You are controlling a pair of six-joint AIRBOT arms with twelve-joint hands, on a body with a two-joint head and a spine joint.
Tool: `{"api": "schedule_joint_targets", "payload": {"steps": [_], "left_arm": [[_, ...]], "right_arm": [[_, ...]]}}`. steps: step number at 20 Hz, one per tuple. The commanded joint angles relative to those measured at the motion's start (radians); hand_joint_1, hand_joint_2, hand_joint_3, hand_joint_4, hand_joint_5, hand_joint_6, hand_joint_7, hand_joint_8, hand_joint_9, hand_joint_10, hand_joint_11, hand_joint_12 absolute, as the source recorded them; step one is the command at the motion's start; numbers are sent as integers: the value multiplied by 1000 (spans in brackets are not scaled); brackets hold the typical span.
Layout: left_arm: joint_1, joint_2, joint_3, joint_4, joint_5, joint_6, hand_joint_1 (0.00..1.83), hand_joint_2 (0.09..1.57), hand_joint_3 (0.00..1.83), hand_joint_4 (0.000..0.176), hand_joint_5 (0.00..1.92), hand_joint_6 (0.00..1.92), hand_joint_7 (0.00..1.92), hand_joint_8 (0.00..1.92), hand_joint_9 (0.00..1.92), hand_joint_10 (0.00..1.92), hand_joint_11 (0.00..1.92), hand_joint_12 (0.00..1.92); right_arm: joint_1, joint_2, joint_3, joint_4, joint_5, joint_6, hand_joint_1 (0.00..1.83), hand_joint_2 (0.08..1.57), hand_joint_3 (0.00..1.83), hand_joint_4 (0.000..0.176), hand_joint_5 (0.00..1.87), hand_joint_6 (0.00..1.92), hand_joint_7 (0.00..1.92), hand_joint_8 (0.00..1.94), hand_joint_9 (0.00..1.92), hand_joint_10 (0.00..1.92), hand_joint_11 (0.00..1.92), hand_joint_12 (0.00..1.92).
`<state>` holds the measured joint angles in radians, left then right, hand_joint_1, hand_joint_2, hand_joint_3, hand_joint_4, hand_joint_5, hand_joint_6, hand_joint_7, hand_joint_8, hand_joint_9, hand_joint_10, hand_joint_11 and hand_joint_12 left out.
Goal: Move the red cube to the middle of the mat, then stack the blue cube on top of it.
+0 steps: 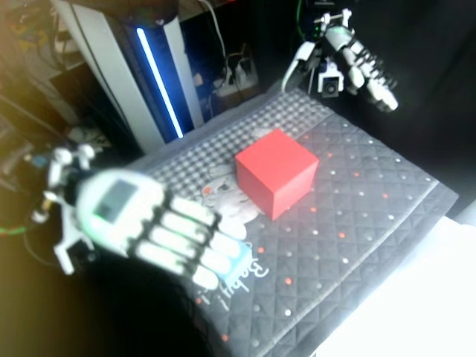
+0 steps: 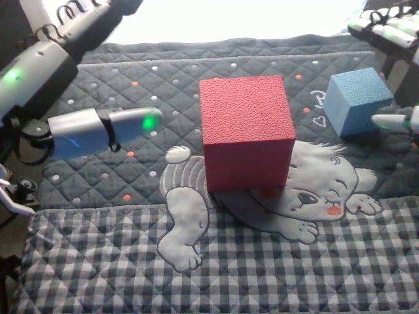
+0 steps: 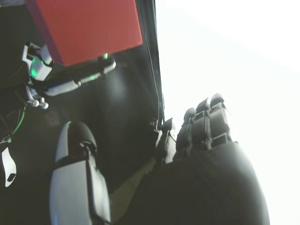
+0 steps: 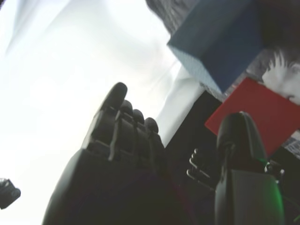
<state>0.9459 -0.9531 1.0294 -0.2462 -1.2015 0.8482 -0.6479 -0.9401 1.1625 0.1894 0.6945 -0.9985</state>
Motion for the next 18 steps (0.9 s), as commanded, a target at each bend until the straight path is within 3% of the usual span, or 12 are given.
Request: {"api": "schedule_joint_targets", "payload": {"steps": [1, 2, 3, 4, 5, 6, 7, 8, 9, 14, 15, 18], "left_arm": [[0, 9, -2, 13, -137, -2, 667, 1027, 26, 72, 0, 0, 0, 0, 0, 0, 0, 0], [5, 10, -5, 9, -147, -2, 673, 1023, 21, 71, 0, 0, 0, 0, 0, 0, 0, 0], [14, 14, -8, 2, -164, -2, 653, 1022, 16, 68, 0, 0, 0, 0, 0, 0, 0, 0], [16, 15, -9, 1, -166, -2, 620, 1021, 14, 72, 0, 0, 0, 0, 0, 0, 0, 0], [22, 18, -10, -4, -175, -2, 610, 1022, 13, 77, 0, 0, 0, 0, 0, 0, 0, 0], [26, 20, -11, -8, -182, -2, 593, 1021, 11, 77, 0, 0, 0, 0, 0, 0, 0, 0], [31, 23, -13, -11, -189, -2, 676, 1010, 4, 100, 0, 0, 0, 0, 0, 0, 0, 0], [37, 26, -15, -15, -199, -2, 717, 1012, 4, 88, 0, 0, 0, 0, 0, 0, 0, 0], [42, 29, -17, -20, -206, -2, 728, 1016, 5, 86, 0, 0, 0, 0, 0, 0, 0, 0], [50, 32, -21, -26, -224, 2, 689, 1037, 9, 120, 0, 0, 0, 0, 0, 0, 0, 0], [52, 32, -21, -29, -227, 3, 685, 1028, 5, 143, 0, 0, 0, 0, 0, 0, 0, 0], [66, 36, -23, -42, -234, 3, 667, 1050, 12, 112, 0, 0, 0, 0, 0, 0, 0, 0]], "right_arm": [[23, -10, 19, 0, 58, 0, 883, 1153, 3, 0, 0, 0, 0, 0, 0, 0, 0, 1], [31, -26, 34, 0, 34, 0, 879, 1145, 0, 0, 0, 0, 0, 0, 9, 4, 0, 0], [51, -65, 70, 0, -34, -1, 890, 1120, 7, 0, 0, 0, 13, 2, 74, 11, 0, 601], [51, -66, 72, 0, -36, -1, 938, 1149, 10, 0, 31, 10, 56, 9, 134, 32, 0, 817], [61, -78, 83, 0, -67, -17, 974, 1166, 2, 0, 167, 219, 237, 118, 134, 519, 0, 1322], [72, -82, 84, 0, -90, -44, 1065, 1188, 3, 0, 153, 1072, 203, 1038, 121, 1361, 5, 1801], [83, -83, 79, 0, -110, -77, 1308, 1197, 1, 0, 526, 1751, 654, 1760, 745, 1809, 781, 1897], [92, -81, 67, 0, -113, -116, 1516, 1195, 0, 0, 1135, 1887, 1250, 1905, 1328, 1899, 1381, 1916], [101, -77, 57, -1, -113, -131, 1564, 1191, 0, 0, 1256, 1914, 1313, 1934, 1356, 1917, 1434, 1920], [145, 9, -26, -74, -68, -131, 1470, 1221, 14, 0, 1310, 1921, 1427, 1941, 1512, 1921, 1600, 1921], [154, 35, -52, -91, -41, -131, 1489, 1216, 18, 0, 1291, 1921, 1398, 1941, 1490, 1921, 1593, 1921], [186, 89, -99, -169, 45, -59, 1520, 1191, 19, 0, 1255, 1921, 1314, 1941, 1368, 1921, 1445, 1921]]}}
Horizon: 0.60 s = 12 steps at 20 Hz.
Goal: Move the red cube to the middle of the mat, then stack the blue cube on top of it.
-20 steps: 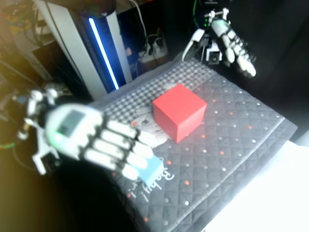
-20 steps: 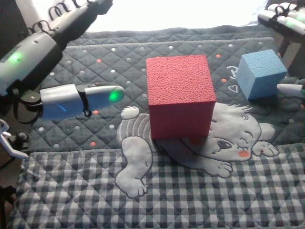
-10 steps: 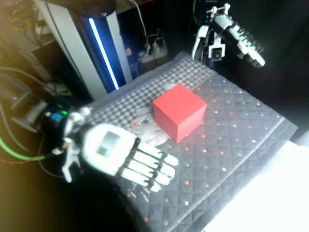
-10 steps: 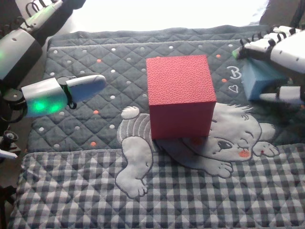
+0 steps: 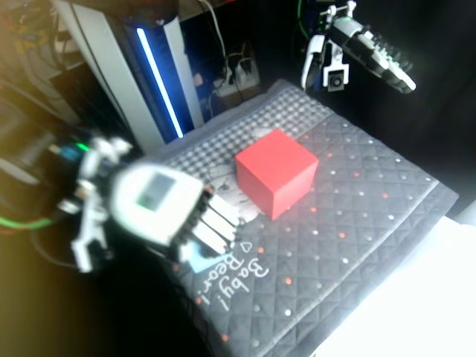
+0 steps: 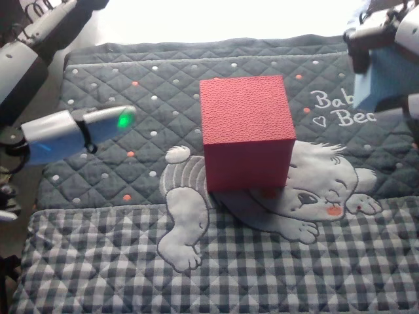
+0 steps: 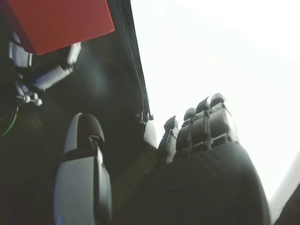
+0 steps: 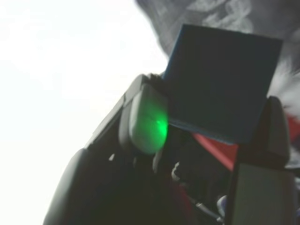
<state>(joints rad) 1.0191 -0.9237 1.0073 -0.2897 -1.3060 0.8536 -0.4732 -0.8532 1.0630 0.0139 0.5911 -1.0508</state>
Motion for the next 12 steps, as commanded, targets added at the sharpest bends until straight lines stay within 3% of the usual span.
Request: {"api": "schedule_joint_targets", "payload": {"steps": [1, 3, 4, 5, 6, 7, 9, 10, 11, 12], "left_arm": [[-3, 7, -1, -3, -132, -2, 672, 1049, 10, 114, 0, 0, 0, 0, 0, 0, 8, 4], [2, 7, -1, -12, -138, 0, 663, 1051, 8, 114, 0, 0, 0, 0, 0, 0, 0, 1], [4, 7, -1, -19, -141, 3, 661, 1061, 11, 108, 0, 0, 0, 0, 0, 0, 0, 0], [9, 6, 0, -32, -145, 5, 658, 1061, 11, 101, 0, 0, 0, 0, 0, 0, 0, 0], [10, 6, 1, -36, -148, 7, 655, 1061, 10, 104, 0, 0, 0, 0, 0, 0, 0, 0], [11, 6, 2, -40, -149, 10, 654, 1061, 9, 105, 0, 0, 0, 0, 0, 0, 0, 0], [11, 5, 5, -47, -149, 10, 653, 1062, 9, 105, 0, 0, 0, 0, 0, 0, 0, 0], [12, 5, 7, -54, -151, 10, 619, 1062, 8, 130, 0, 0, 0, 0, 0, 0, 0, 0], [15, 4, 8, -61, -155, 11, 609, 1058, 6, 138, 0, 0, 0, 0, 0, 0, 0, 0], [17, 4, 8, -65, -160, 11, 643, 1060, 5, 127, 9, 3, 0, 0, 0, 0, 0, 0]], "right_arm": [[32, 14, -8, -34, 172, 36, 1506, 1181, 18, 0, 1228, 1921, 1313, 1941, 1394, 1921, 1496, 1921], [92, 20, -26, -95, 180, 52, 1518, 1175, 22, 0, 1144, 1921, 1256, 1941, 1393, 1921, 1516, 1921], [119, 20, -30, -117, 180, 52, 1524, 1220, 50, 0, 862, 1921, 1236, 1941, 1382, 1921, 1512, 1921], [149, 19, -33, -146, 180, 53, 1383, 882, 927, 0, 706, 1921, 851, 1941, 1352, 1921, 1491, 1921], [166, 11, -33, -159, 180, 53, 1377, 735, 1241, 0, 233, 1412, 848, 1941, 1440, 1921, 1567, 1921], [186, -6, -33, -179, 179, 53, 1381, 690, 1331, 0, 154, 1261, 864, 1941, 1457, 1921, 1579, 1921], [207, -40, -33, -217, 173, 57, 1381, 679, 1353, 0, 137, 1222, 867, 1941, 1461, 1921, 1583, 1921], [220, -52, -32, -245, 173, 80, 1175, 1027, 781, 0, 322, 1646, 738, 1941, 1369, 1921, 1511, 1921], [240, -76, -19, -295, 173, 146, 1041, 1022, 779, 0, 533, 1802, 1055, 1941, 1375, 1921, 1521, 1921], [245, -90, -10, -321, 173, 187, 1018, 991, 828, 0, 593, 1834, 1127, 1941, 1344, 1921, 1489, 1921]]}}
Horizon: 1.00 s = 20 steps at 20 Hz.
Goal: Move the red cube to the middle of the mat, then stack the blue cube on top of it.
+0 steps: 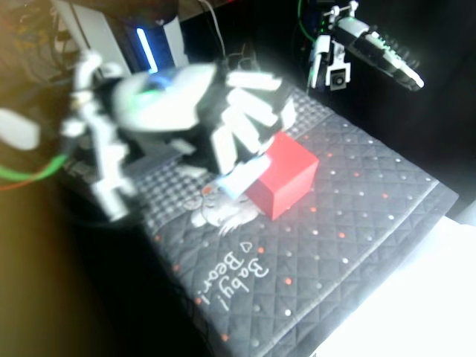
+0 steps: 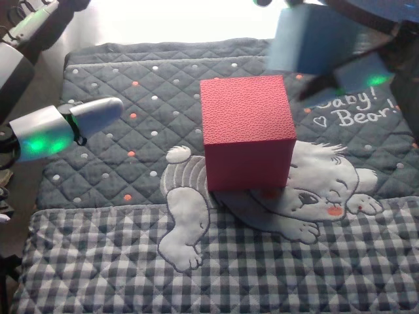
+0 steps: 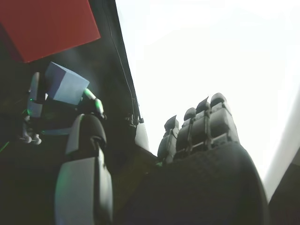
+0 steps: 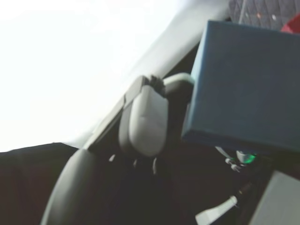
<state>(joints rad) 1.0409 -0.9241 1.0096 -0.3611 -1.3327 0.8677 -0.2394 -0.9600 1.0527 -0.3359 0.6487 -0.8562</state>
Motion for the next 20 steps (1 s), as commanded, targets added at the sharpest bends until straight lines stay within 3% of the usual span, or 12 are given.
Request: {"api": "schedule_joint_targets", "payload": {"steps": [1, 2, 3, 5, 6, 7, 8, 9, 11, 14, 17, 20], "left_arm": [[-2, 5, 5, 2, -137, -3, 654, 1061, 5, 119, 14, 5, 0, 0, 0, 0, 0, 0], [-2, 5, 6, -1, -137, -3, 636, 1056, 3, 149, 10, 3, 0, 0, 0, 0, 0, 0], [-2, 4, 7, -3, -137, -3, 625, 1054, 2, 156, 11, 3, 0, 0, 0, 0, 0, 0], [-1, 4, 8, -9, -137, -3, 648, 1059, 3, 161, 18, 5, 0, 0, 0, 0, 0, 0], [0, 3, 9, -12, -138, -3, 648, 1064, 5, 164, 16, 4, 0, 0, 0, 0, 0, 0], [1, -1, 11, -12, -136, -3, 649, 1069, 7, 164, 16, 3, 0, 0, 0, 0, 0, 0], [1, -4, 13, -14, -134, -3, 651, 1077, 10, 169, 9, 1, 0, 0, 0, 0, 0, 0], [2, -7, 14, -17, -132, -3, 656, 1084, 13, 174, 12, 2, 0, 0, 0, 0, 0, 0], [8, -8, 14, -26, -132, -3, 662, 1091, 13, 176, 7, 0, 0, 0, 0, 0, 0, 0], [17, -9, 13, -37, -140, -4, 668, 1107, 17, 160, 15, 3, 0, 0, 0, 0, 0, 0], [22, -11, 13, -42, -143, -4, 675, 1121, 17, 151, 16, 2, 0, 0, 0, 0, 0, 0], [23, -12, 13, -43, -144, -4, 665, 1138, 18, 144, 14, 1, 0, 0, 0, 0, 0, 0]], "right_arm": [[12, -6, 8, 14, 116, 14, 1427, 907, 729, 0, 134, 1516, 1154, 1941, 1349, 1921, 1483, 1921], [12, -16, 10, 12, 116, 14, 1375, 772, 1135, 0, 66, 1353, 875, 1941, 1346, 1921, 1465, 1921], [11, -26, 12, 11, 116, 16, 1043, 1021, 828, 0, 419, 1807, 1138, 1941, 1401, 1921, 1166, 1921], [10, -47, 17, -3, 115, 27, 1492, 939, 668, 0, 16, 1884, 1242, 1941, 1434, 1921, 1278, 1921], [6, -59, 22, -12, 114, 37, 1064, 1084, 681, 0, 393, 1914, 1185, 1941, 1383, 1921, 1471, 1921], [1, -71, 28, -20, 109, 46, 971, 1265, 373, 0, 417, 1862, 1133, 1941, 1336, 1921, 1509, 1921], [-5, -81, 33, -31, 96, 53, 1240, 976, 845, 0, 83, 1321, 763, 1941, 1262, 1921, 1453, 1921], [-11, -93, 41, -42, 74, 62, 1102, 1242, 406, 0, 327, 1726, 538, 1920, 1172, 1921, 1366, 1921], [-19, -100, 47, -52, 47, 65, 1115, 1073, 568, 0, 664, 1526, 630, 1940, 862, 1921, 1006, 1921], [-29, -99, 49, -52, 28, 65, 862, 1389, 73, 0, 485, 1755, 337, 1566, 371, 1866, 474, 1921], [-32, -100, 51, -58, 10, 65, 422, 1398, 6, 0, 4, 1020, 80, 894, 8, 1434, 15, 1921], [-32, -99, 51, -61, 5, 65, 281, 1382, 0, 0, 56, 208, 80, 89, 0, 582, 0, 1261]]}}
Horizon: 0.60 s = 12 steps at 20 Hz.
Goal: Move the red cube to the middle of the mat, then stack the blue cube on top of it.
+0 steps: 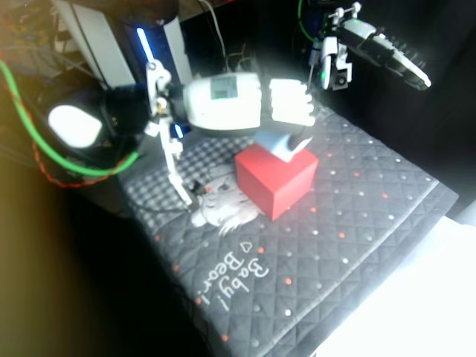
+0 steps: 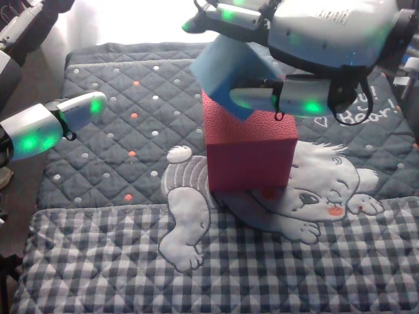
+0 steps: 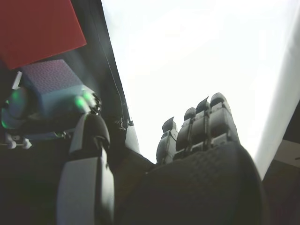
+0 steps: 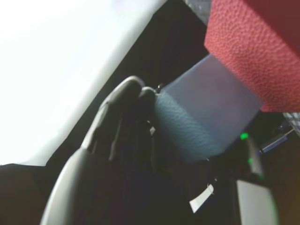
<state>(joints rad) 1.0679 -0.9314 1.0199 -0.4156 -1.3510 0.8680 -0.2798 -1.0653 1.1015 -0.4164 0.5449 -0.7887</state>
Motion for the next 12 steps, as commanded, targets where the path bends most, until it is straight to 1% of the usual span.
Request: {"api": "schedule_joint_targets", "payload": {"steps": [1, 2, 3, 4, 5, 6, 7, 8, 9, 11, 12], "left_arm": [[-3, -5, 2, 10, -127, -4, 679, 1137, 14, 146, 19, 2, 0, 0, 0, 0, 0, 0], [-2, -5, 2, 9, -129, -4, 668, 1138, 13, 152, 18, 2, 0, 0, 0, 0, 0, 0], [2, -5, 0, 7, -131, -5, 665, 1137, 11, 165, 19, 2, 0, 0, 0, 0, 0, 0], [3, -5, 0, 6, -132, -5, 654, 1138, 10, 159, 20, 2, 0, 0, 0, 0, 0, 0], [6, -5, 0, 3, -135, -6, 641, 1137, 8, 157, 20, 2, 0, 0, 0, 0, 0, 0], [8, -5, -1, 1, -138, -6, 634, 1133, 6, 165, 20, 1, 0, 0, 0, 0, 0, 0], [9, -5, -1, 1, -139, -6, 635, 1133, 5, 159, 24, 3, 0, 0, 0, 0, 0, 0], [11, -5, -2, 1, -141, -7, 635, 1135, 6, 144, 25, 3, 0, 0, 0, 0, 0, 0], [14, -4, -4, 1, -146, -7, 637, 1137, 6, 137, 27, 4, 0, 0, 0, 0, 0, 0], [21, -3, -10, 1, -159, -7, 633, 1134, 4, 117, 24, 2, 0, 0, 0, 0, 0, 0], [25, -1, -13, 3, -167, -7, 610, 1128, 1, 118, 11, 0, 0, 0, 0, 0, 0, 0]], "right_arm": [[9, 7, 2, 18, 106, -3, 274, 1380, 0, 0, 79, 160, 77, 39, 0, 488, 0, 1099], [9, 7, 2, 18, 104, -3, 251, 1358, 0, 0, 53, 119, 39, 10, 0, 370, 0, 985], [9, 7, 3, 18, 99, -3, 245, 1355, 0, 0, 37, 88, 34, 4, 0, 377, 0, 998], [8, 7, 3, 18, 98, -3, 263, 1371, 2, 0, 30, 63, 12, 4, 0, 366, 0, 1090], [7, 9, 3, 18, 97, -3, 271, 1374, 1, 0, 26, 48, 10, 4, 0, 345, 0, 1158], [5, 12, 3, 18, 96, -3, 284, 1377, 1, 0, 21, 31, 1, 0, 0, 274, 0, 1082], [4, 13, 2, 18, 96, -3, 296, 1366, 0, 0, 25, 28, 0, 0, 0, 260, 0, 1070], [4, 18, 1, 19, 96, -3, 348, 1351, 0, 0, 42, 24, 10, 2, 0, 363, 0, 1170], [4, 24, -5, 19, 97, -3, 376, 1344, 0, 0, 29, 15, 1, 0, 0, 380, 0, 1190], [3, 59, -23, 19, 112, -3, 392, 1270, 0, 0, 0, 0, 0, 0, 0, 195, 0, 1034], [0, 83, -38, 19, 125, -3, 440, 1214, 0, 0, 0, 0, 0, 0, 0, 216, 0, 894]]}}
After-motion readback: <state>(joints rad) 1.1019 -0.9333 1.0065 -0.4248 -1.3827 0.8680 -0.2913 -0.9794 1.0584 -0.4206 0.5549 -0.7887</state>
